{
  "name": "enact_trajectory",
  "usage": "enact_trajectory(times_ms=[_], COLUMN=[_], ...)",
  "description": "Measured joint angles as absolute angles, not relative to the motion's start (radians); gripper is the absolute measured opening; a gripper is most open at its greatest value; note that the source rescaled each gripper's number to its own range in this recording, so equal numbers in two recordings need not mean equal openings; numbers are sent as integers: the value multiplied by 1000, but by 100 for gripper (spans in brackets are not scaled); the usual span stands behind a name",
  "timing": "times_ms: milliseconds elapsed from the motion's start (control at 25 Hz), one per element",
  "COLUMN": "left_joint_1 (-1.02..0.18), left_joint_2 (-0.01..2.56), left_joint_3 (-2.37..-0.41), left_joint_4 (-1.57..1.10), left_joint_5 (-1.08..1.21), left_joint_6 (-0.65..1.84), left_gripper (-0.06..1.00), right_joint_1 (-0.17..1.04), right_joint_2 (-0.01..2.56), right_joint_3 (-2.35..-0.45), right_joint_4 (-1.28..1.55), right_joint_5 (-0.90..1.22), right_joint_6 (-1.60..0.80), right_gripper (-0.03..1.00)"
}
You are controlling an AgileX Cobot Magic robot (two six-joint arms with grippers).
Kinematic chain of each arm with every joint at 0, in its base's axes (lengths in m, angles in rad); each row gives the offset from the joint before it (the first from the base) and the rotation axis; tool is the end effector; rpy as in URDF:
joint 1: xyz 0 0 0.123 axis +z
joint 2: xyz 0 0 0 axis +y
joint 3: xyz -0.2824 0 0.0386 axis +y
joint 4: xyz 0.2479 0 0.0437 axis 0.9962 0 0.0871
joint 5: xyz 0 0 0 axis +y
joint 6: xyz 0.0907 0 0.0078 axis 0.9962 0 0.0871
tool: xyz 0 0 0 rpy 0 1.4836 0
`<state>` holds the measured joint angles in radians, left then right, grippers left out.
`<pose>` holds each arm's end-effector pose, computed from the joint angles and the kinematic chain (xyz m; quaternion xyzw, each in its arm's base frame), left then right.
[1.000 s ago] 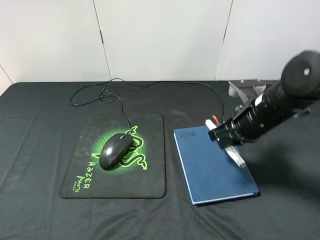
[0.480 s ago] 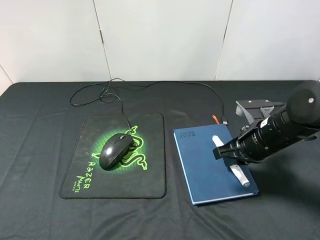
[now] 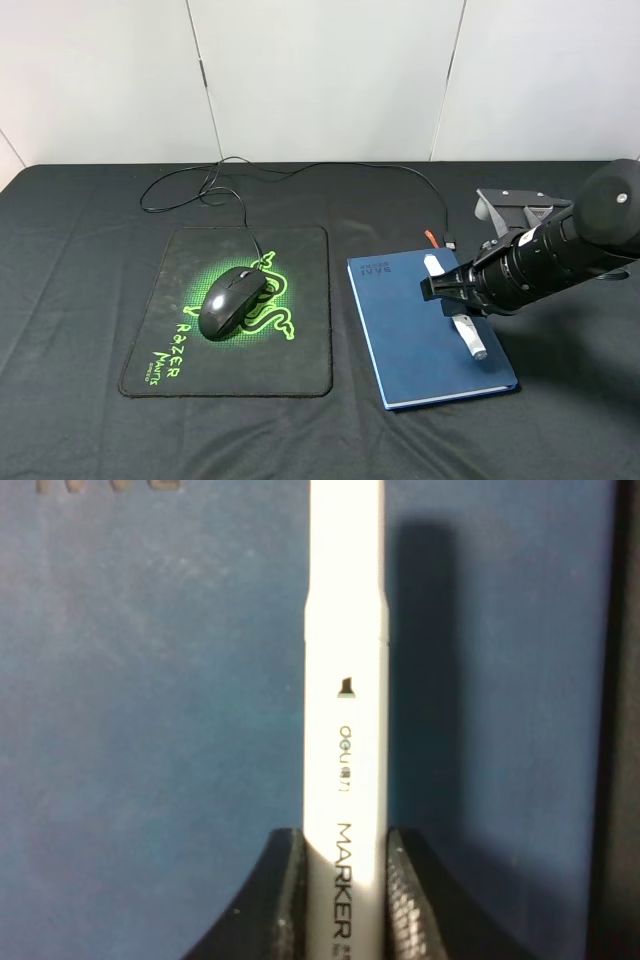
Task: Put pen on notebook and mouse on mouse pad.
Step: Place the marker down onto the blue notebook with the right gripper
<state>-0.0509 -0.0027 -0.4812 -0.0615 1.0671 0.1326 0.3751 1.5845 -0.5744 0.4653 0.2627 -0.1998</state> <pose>-0.0037 -0.0047 0.2715 0.0797 0.8549 -0.0098 0.5125 0.2263 0.1006 0.1353 -0.0722 0.9746 0.1173 0.1767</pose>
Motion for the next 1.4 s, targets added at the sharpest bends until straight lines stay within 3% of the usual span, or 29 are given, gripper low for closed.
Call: enact_trajectory(times_ms=[160,240,280,400,440,520,720,1400], left_joint_1=[-51,-51,-51,-51,-51,-51,-51,-51], left_joint_2=[-3,-3,-3,-3,-3,-3,-3,-3], left_joint_3=[-481,-481,-481,-481,-481,-481,-481,-481], left_joint_4=[-62,-62,-62,-62,-62,-62,-62,-62], left_joint_5=[1067,1067,1067,1067,1067,1067,1067,1067], left_joint_6=[133,133,133,133,133,133,133,133], left_gripper=[100,100,100,100,100,100,100,100], right_joint_1=[450,502,529,571,575,575,577,577], right_joint_2=[1584,1584,1584,1584,1584,1584,1584,1584], right_joint_3=[-573,-573,-573,-573,-573,-573,-573,-573], right_joint_4=[466,466,465,465,465,464,464,465], right_joint_5=[234,215,205,179,168,154,139,156], right_joint_6=[-215,-241,-251,-246,-237,-224,-219,-216], right_gripper=[0,7,20,76,86,95,100,100])
